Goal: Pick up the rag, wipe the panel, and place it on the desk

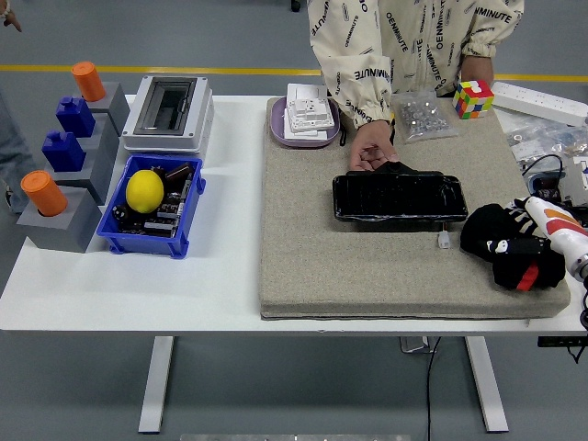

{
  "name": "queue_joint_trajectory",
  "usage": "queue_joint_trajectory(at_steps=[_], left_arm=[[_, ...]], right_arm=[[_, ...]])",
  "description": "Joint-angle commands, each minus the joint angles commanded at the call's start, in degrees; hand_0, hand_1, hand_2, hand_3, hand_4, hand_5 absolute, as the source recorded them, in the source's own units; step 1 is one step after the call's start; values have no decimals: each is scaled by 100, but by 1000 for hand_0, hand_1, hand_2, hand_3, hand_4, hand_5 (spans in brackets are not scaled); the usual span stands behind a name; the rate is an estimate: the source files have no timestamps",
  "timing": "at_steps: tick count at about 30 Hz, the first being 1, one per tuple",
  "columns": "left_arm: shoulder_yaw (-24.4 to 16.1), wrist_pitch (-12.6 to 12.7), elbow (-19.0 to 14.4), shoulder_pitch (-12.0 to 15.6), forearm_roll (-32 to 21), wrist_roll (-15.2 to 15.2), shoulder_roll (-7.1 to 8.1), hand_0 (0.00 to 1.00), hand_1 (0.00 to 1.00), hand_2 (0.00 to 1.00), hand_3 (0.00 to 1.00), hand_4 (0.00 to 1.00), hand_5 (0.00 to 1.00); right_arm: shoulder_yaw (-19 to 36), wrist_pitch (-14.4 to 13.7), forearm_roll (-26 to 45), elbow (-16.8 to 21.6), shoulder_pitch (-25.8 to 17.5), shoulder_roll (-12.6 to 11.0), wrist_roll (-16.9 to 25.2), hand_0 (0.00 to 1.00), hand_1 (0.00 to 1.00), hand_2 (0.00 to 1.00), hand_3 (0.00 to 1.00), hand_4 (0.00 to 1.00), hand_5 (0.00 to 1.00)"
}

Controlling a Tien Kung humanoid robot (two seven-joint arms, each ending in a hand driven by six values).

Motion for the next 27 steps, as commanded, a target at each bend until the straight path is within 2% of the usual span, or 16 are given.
queue_joint_trajectory(at_steps=[6, 7, 12, 13, 24, 25, 27], left_arm=[[-11, 0, 0, 3, 6, 3, -2, 643, 691, 732, 565, 593, 468], [-10, 0, 0, 3, 5, 2, -2, 642, 691, 732, 564, 593, 469], [-14, -1, 0, -2, 6, -3, 0, 642, 691, 732, 564, 593, 469], [-13, -1, 0, -2, 4, -2, 0, 642, 691, 732, 564, 593, 467], [-23, 1, 0, -5, 6, -3, 3, 642, 692, 733, 564, 593, 467], [-23, 1, 0, -5, 6, -2, 3, 642, 692, 733, 564, 593, 466], [-19, 0, 0, -1, 2, -2, 2, 642, 692, 733, 564, 593, 466]], right_arm=[[21, -37, -19, 16, 17, -17, -11, 408, 450, 501, 496, 909, 268], [22, -43, -23, 20, 19, -18, -12, 386, 442, 497, 501, 931, 217], [36, -33, -58, 33, 28, -32, -32, 386, 442, 497, 501, 931, 217], [38, -29, -61, 32, 27, -34, -35, 362, 430, 489, 500, 998, 165], [102, -42, -106, 61, 41, -66, -33, 344, 420, 482, 492, 998, 131], [107, -44, -114, 60, 39, -68, -34, 292, 373, 443, 449, 998, 101], [116, -47, -132, 58, 33, -73, -36, 292, 373, 443, 449, 998, 101]])
